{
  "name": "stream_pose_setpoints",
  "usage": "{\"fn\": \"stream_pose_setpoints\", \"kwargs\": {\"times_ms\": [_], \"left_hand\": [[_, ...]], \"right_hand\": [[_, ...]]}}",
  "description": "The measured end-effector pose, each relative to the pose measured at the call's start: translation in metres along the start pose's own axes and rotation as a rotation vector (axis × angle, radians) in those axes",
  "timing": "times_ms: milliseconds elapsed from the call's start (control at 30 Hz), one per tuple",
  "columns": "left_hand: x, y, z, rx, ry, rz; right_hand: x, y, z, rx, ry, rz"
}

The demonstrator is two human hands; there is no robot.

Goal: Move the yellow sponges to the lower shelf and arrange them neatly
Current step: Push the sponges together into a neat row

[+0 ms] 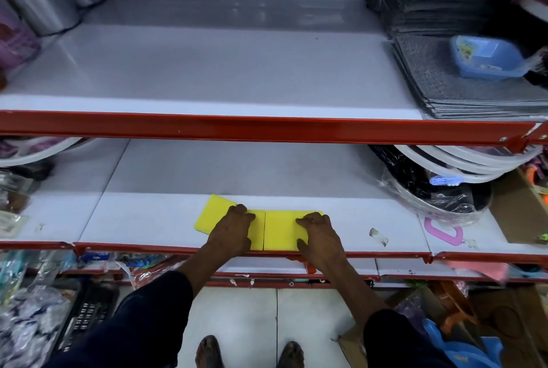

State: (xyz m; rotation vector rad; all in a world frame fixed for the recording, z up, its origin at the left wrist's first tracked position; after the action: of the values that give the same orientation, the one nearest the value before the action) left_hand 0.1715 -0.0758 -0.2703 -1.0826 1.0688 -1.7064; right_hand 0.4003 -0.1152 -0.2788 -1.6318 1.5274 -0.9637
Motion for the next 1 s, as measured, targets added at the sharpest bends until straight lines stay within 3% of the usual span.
{"fn": "stream_pose_setpoints", "kwargs": {"times_ms": [133, 233, 400, 567, 800, 1000], "left_hand": [[0.002, -0.001, -0.002, 0.015, 0.017, 0.017], [-0.002, -0.011, -0.012, 0.015, 0.002, 0.123], [-0.002, -0.023, -0.039, -0.081, -0.204, 0.08], [0.009, -0.016, -0.056, 0.059, -0.302, 0.076], [0.012, -0.011, -0.053, 0.186, -0.292, 0.096], [0.019, -0.011, -0.045, 0.142, -0.267, 0.082]], "right_hand": [[0.0, 0.001, -0.003, 0.019, 0.006, 0.002], [0.0, 0.0, -0.003, 0.032, 0.014, -0.01], [0.0, 0.001, -0.008, 0.05, 0.025, -0.014], [-0.002, 0.0, -0.013, 0.067, 0.028, -0.024], [-0.003, 0.001, -0.015, 0.08, 0.042, -0.031], [-0.003, -0.002, -0.022, 0.103, 0.084, -0.09]]}}
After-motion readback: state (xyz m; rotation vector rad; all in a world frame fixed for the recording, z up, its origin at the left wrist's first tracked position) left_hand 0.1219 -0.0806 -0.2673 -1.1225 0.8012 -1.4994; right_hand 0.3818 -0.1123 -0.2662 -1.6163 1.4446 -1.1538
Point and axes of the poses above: each hand's wrist, its own x-axis away from the middle knuckle, its own y-axis out of the palm, z = x × y, the point moved 1 cm from there along -x, towards the middle knuckle, and after that the axes turned 8 degrees about z, right-handed, at the moved point
